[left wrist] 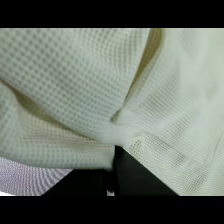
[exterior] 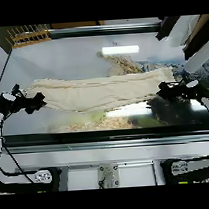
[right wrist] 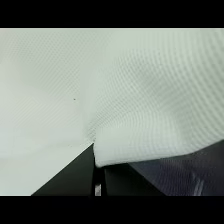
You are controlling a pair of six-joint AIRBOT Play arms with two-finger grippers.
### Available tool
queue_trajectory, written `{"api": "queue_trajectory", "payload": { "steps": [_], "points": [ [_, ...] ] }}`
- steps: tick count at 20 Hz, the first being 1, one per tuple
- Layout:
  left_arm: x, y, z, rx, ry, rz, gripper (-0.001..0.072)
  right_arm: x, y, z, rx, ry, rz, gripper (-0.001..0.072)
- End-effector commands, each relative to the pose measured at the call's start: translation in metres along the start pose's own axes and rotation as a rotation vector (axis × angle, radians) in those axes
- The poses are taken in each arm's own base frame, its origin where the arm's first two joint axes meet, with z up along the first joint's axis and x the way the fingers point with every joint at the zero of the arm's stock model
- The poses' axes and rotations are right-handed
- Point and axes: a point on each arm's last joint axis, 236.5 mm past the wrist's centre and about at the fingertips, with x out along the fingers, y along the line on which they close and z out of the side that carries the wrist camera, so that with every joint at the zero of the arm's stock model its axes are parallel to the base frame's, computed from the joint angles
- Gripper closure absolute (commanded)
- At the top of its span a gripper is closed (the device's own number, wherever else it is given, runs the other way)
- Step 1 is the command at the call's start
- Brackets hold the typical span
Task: Fold the clothes and pants, and hang the long-sleeved shirts on hangers.
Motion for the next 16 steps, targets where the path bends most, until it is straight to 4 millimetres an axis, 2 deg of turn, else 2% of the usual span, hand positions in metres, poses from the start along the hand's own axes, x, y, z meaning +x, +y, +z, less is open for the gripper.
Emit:
{"api": "queue_trajectory", "payload": {
  "steps": [1,4,6,8,12,14,16],
  "points": [
    [-0.022,-0.001,0.022,0.035,-0.06,-0.01,0.0687,-0.019,0.008,0.006,-0.095,-0.026,-0.022,0.0694],
    [-0.064,-0.001,0.037,0.13,-0.131,-0.019,0.0687,-0.057,-0.013,0.003,-0.208,-0.031,-0.178,0.0694],
    [-0.081,0.012,0.03,0.156,-0.158,-0.008,0.0687,-0.076,-0.03,-0.013,-0.278,0.0,-0.273,0.0694],
    [-0.087,0.032,0.011,0.161,-0.143,0.01,0.0687,-0.087,-0.046,-0.038,-0.308,0.043,-0.324,0.0694],
    [-0.084,0.08,-0.041,0.158,-0.05,0.086,0.0687,-0.099,-0.085,-0.105,-0.286,0.131,-0.36,0.0694],
    [-0.08,0.094,-0.064,0.149,-0.016,0.105,0.0687,-0.102,-0.101,-0.133,-0.275,0.164,-0.373,0.0692],
    [-0.077,0.104,-0.082,0.142,0.006,0.119,0.0687,-0.103,-0.111,-0.149,-0.27,0.177,-0.378,0.069]
  ]
}}
